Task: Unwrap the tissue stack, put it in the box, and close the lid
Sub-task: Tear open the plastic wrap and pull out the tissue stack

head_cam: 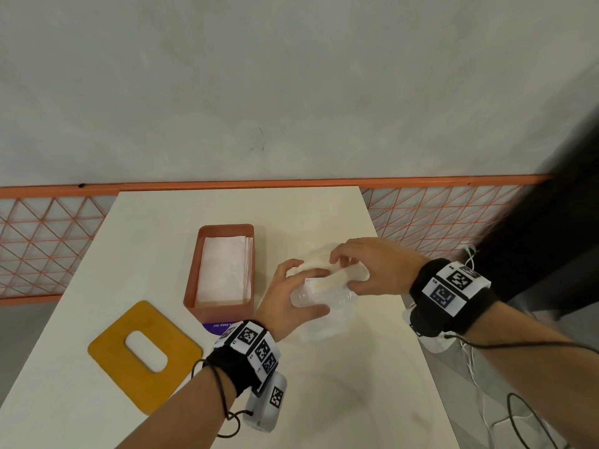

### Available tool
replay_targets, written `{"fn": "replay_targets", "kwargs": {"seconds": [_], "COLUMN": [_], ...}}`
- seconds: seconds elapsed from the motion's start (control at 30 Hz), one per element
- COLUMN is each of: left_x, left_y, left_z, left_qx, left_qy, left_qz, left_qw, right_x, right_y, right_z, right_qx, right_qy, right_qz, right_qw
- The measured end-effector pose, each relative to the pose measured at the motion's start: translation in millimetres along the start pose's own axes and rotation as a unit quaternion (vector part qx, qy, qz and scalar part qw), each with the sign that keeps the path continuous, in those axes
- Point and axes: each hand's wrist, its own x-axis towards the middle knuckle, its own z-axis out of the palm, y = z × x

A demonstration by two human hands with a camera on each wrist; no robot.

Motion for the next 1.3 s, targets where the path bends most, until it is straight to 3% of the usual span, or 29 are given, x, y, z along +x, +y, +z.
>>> {"fn": "replay_targets", "kwargs": {"seconds": [0.17, 0.33, 0.47, 0.57, 0.77, 0.9, 1.0, 1.2, 1.3], "left_x": [0.1, 4.8, 8.1, 10.7, 16.9, 21.6, 28.7, 37.4, 50.8], "left_y": [6.4, 4.7, 2.2, 3.7, 1.8, 8.5, 10.6, 7.4, 0.1], "left_z": [2.1, 2.8, 1.8, -0.9, -8.7, -11.0, -12.8, -15.6, -12.5], "left_qx": [-0.039, -0.039, -0.045, -0.058, -0.046, -0.058, -0.072, -0.088, -0.053], "left_qy": [0.01, 0.051, 0.04, 0.042, 0.026, 0.016, 0.012, -0.02, -0.012], "left_qz": [-0.011, -0.013, -0.019, -0.025, -0.053, -0.036, -0.051, -0.09, -0.081], "left_qw": [0.999, 0.998, 0.998, 0.997, 0.997, 0.998, 0.996, 0.992, 0.995], "right_x": [-2.0, -6.1, -10.8, -8.8, -4.2, -2.2, 4.9, 17.0, 20.7], "right_y": [4.6, 5.7, 14.4, 24.4, 32.4, 36.8, 41.2, 42.9, 45.5], "right_z": [-3.2, -5.3, 0.7, 8.1, 17.5, 24.5, 22.6, 23.4, 23.1], "right_qx": [0.009, 0.106, 0.193, 0.2, 0.376, 0.337, 0.34, 0.506, 0.471], "right_qy": [0.013, 0.091, 0.101, 0.092, 0.142, 0.099, 0.1, 0.107, 0.098], "right_qz": [-0.003, -0.034, 0.038, 0.067, 0.078, 0.072, 0.073, 0.033, 0.036], "right_qw": [1.0, 0.99, 0.975, 0.973, 0.912, 0.934, 0.932, 0.855, 0.876]}}
